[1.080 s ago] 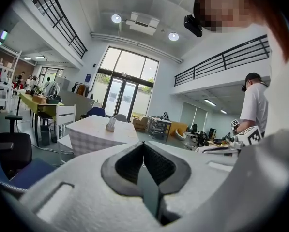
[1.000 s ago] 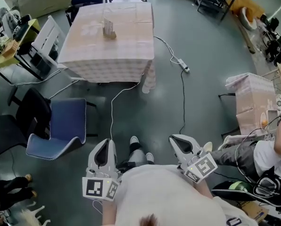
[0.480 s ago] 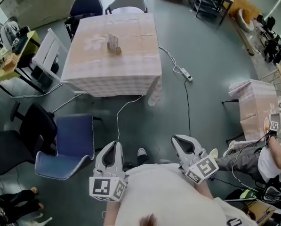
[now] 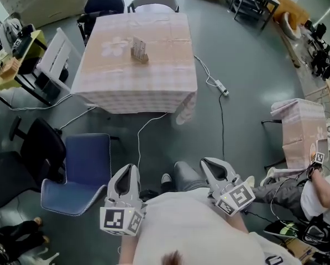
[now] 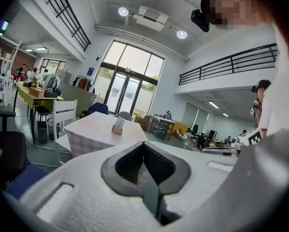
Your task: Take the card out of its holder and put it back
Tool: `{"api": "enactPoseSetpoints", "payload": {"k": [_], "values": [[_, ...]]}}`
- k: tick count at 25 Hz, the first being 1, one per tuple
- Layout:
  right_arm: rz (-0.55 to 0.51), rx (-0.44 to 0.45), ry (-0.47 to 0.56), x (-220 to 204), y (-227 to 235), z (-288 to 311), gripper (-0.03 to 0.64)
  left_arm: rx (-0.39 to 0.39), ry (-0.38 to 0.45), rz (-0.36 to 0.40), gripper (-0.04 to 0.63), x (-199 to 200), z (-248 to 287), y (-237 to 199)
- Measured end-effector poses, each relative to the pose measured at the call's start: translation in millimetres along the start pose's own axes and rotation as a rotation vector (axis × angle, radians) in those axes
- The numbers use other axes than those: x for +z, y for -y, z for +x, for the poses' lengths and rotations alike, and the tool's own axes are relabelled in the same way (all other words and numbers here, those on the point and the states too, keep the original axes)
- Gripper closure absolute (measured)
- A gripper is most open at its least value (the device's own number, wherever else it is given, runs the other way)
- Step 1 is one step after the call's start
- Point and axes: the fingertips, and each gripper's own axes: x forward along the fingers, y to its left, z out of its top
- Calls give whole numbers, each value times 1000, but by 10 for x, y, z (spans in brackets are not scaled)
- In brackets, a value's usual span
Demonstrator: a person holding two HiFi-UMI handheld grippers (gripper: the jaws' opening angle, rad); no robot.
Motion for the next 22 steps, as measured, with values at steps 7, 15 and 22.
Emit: {"api": "enactPoseSetpoints", "payload": {"k": [7,15,22], "values": [[-22,32,-17,106,165,350,615,43,9,-41,595,65,219,-204],[-33,90,-9,462,513,819,615,83,49,-34,595,470,686,-282],[-37,126,-2,639,888,1085,615,125,60,-28,595,643,1051,-268]]}}
